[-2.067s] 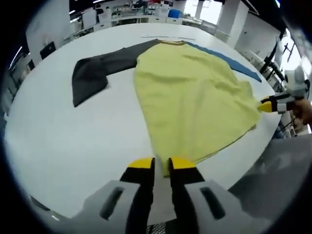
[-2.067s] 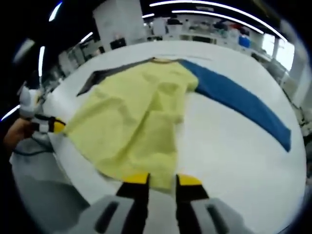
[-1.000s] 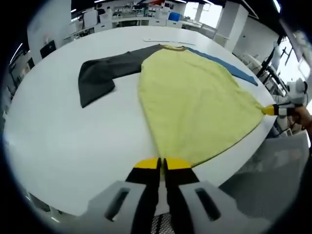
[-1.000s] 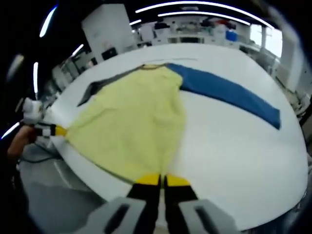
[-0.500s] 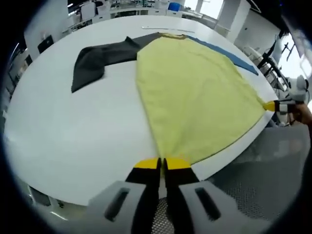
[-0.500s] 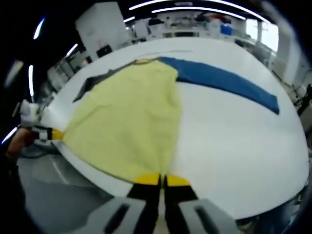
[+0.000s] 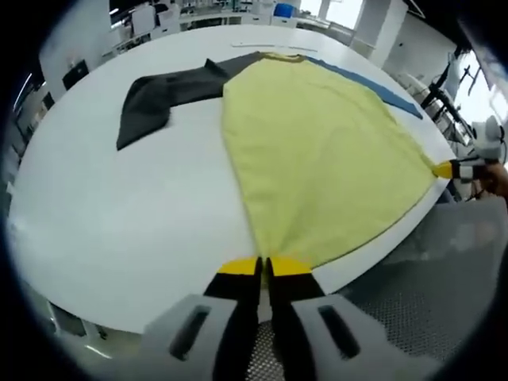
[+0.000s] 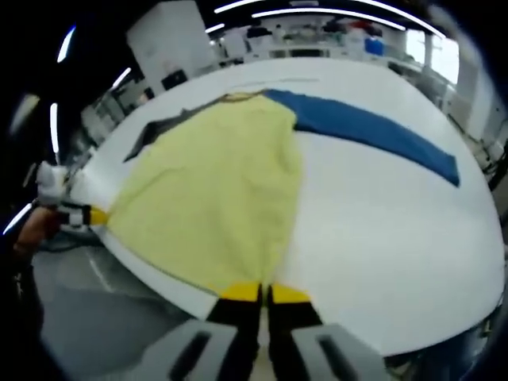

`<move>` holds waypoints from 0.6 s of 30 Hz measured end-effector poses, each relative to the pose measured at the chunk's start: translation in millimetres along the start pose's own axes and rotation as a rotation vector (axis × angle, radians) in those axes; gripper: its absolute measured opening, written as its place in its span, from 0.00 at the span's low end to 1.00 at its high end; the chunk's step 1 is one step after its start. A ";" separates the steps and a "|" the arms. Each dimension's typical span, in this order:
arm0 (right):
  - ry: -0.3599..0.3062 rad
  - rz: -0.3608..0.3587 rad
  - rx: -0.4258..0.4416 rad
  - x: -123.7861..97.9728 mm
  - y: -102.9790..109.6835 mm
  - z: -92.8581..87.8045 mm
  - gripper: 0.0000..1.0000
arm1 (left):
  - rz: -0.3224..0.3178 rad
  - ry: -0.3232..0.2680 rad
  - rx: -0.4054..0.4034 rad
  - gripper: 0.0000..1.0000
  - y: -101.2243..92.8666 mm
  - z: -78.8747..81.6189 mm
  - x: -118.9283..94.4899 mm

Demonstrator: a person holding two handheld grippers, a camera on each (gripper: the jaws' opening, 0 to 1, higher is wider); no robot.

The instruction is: Fold the garment on the visible template until the final outline fits inside the template.

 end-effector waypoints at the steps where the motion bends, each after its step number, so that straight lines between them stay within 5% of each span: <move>1: 0.000 0.003 -0.010 -0.1 0.2 0.0 0.00 | 0.005 -0.007 0.010 0.02 0.7 0.3 -0.3; 12: -0.155 0.016 -0.127 -11.0 -1.4 29.1 0.37 | -0.037 -0.164 0.049 0.47 2.7 21.3 -11.1; 18: -0.242 0.030 -0.174 -17.8 -1.4 49.1 0.54 | -0.076 -0.273 0.042 0.62 8.6 37.3 -16.6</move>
Point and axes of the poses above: the point that each gripper's makers call its tool centre point, and the gripper's own axes: x roughly forward along the fingers, y roughly to its left, z roughly out of its top, the point moved 3 cm from there along -x, roughly backward along the fingers, and after that the axes turned 2 degrees about -x, right-handed, at the moved point
